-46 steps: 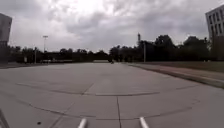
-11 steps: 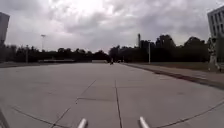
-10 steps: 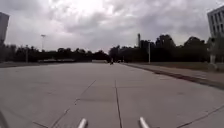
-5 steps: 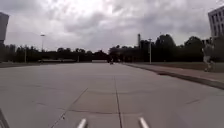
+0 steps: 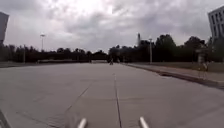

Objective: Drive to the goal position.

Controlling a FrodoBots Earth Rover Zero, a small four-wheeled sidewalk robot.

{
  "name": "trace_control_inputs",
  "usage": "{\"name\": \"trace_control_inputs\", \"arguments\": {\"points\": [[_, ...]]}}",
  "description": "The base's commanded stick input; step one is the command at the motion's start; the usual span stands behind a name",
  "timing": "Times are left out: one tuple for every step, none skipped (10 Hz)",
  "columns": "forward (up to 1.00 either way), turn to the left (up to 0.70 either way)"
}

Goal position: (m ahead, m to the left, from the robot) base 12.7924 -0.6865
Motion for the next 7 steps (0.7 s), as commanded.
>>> {"name": "trace_control_inputs", "arguments": {"points": [[0.70,0.00],[0.70,0.00],[0.70,0.00],[0.70,0.00],[0.70,0.00],[0.70,0.00],[0.70,0.00]]}}
